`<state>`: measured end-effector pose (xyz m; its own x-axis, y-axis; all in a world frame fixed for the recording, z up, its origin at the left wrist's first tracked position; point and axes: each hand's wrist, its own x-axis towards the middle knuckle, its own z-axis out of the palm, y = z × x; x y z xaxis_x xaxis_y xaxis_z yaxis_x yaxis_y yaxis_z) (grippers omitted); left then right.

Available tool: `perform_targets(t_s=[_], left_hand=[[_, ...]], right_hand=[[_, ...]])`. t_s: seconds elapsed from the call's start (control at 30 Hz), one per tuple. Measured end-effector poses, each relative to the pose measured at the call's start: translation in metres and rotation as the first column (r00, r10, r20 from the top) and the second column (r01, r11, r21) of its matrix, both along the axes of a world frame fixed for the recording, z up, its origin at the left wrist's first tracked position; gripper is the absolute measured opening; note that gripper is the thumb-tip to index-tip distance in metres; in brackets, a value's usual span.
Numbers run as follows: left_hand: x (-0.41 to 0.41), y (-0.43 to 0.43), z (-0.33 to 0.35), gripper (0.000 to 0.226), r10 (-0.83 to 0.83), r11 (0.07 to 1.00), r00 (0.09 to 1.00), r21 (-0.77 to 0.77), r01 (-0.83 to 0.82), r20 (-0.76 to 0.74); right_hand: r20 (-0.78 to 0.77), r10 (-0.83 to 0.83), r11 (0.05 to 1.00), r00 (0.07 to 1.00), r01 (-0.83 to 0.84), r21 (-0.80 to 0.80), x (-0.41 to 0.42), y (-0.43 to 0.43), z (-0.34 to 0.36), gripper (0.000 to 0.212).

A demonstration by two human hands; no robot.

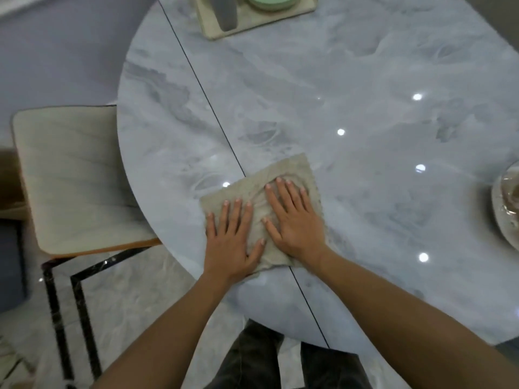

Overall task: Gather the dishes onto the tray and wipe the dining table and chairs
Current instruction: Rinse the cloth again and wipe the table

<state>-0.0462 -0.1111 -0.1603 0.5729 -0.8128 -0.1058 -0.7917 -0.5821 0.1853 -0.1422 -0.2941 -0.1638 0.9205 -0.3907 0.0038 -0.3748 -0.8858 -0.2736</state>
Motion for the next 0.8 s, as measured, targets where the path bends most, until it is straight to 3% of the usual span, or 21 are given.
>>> perform_targets(t_s=[0.43,0.8], left_hand=[[-0.007,0.069,0.002,0.085,0.283,0.959,0.959,0.038,-0.282,-0.018],[-0.043,0.09,0.026,0.082,0.352,0.934,0.93,0.11,-0.341,-0.104]], right_hand=[[0.008,0.218,0.975,0.976,-0.218,0.044,0.039,0.062,-0.002,0.076],[-0.006,0.455,0.887,0.89,-0.453,0.091,-0.008,0.05,0.011,0.076]])
